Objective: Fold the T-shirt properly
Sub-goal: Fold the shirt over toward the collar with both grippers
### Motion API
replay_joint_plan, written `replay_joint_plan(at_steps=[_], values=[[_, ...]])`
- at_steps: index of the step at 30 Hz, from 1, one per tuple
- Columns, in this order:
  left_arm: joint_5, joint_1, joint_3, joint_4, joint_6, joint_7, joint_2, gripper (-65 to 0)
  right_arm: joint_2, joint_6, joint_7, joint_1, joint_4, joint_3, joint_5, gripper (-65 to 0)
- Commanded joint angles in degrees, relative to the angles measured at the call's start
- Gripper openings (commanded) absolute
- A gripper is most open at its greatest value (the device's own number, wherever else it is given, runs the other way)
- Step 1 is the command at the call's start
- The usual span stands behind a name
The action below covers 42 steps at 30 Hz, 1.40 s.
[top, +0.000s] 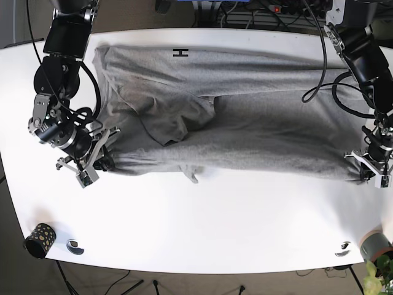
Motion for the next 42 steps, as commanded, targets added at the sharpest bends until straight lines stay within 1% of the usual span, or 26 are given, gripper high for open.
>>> replay_joint_plan(at_steps=[1,4,10,14,17,20,22,24,28,31,36,40,42], values=[[-0.6,-0.4,-0.2,2.2,-0.5,-1.4,-1.3,-65.0,0.8,0.15,1.0,-0.3,3.0,0.4,0.5,-65.0],[-0.6,1.2,-0.2,4.5,-0.6,-1.1,-1.3,-65.0,0.8,0.15,1.0,-3.3,5.9,0.4,0.5,-65.0],[-0.6,5.2,-0.3,12.3,-0.9,4.9,-1.2,-65.0,0.7,0.15,1.0,-9.2,11.5,2.9,0.5,-65.0],[-0.6,8.0,-2.4,15.8,-2.2,6.6,-1.0,-65.0,0.6,0.15,1.0,-12.2,13.6,3.1,0.5,-65.0],[-0.2,8.9,-4.9,17.5,-3.8,7.4,0.8,-65.0,-0.7,0.15,1.0,-14.4,14.6,3.3,0.5,-65.0],[-0.1,10.6,-7.5,19.6,-5.9,10.1,1.4,-65.0,-1.8,0.24,1.0,-17.2,16.3,5.8,0.5,-65.0],[-0.1,11.8,-8.5,21.2,-6.3,11.4,1.5,-65.0,-2.6,0.24,0.8,-18.4,16.7,6.5,0.5,-65.0],[-0.1,13.2,-9.0,23.0,-6.3,12.5,1.5,-65.0,-2.8,0.50,-0.7,-19.4,16.8,6.5,0.5,-65.0],[-0.1,16.3,-9.3,24.9,-6.3,13.1,1.5,-65.0,-3.5,0.68,-2.1,-22.2,17.5,8.0,0.5,-65.0],[-0.1,19.5,-9.3,26.9,-6.3,13.1,1.5,-65.0,-5.1,0.77,-2.2,-24.5,17.5,9.8,1.8,-65.0],[-0.2,22.7,-9.5,27.5,-6.3,13.1,1.3,-65.0,-5.1,0.33,-2.3,-27.8,17.5,11.5,5.8,-65.0],[-0.2,25.5,-12.6,27.5,-6.3,13.1,1.2,-65.0,-5.1,0.24,-2.3,-30.8,17.5,11.6,7.0,-65.0],[-0.2,26.3,-13.0,27.5,-6.3,13.1,1.2,-65.0,-5.2,0.24,-2.3,-31.8,17.5,11.6,7.0,-65.0]])
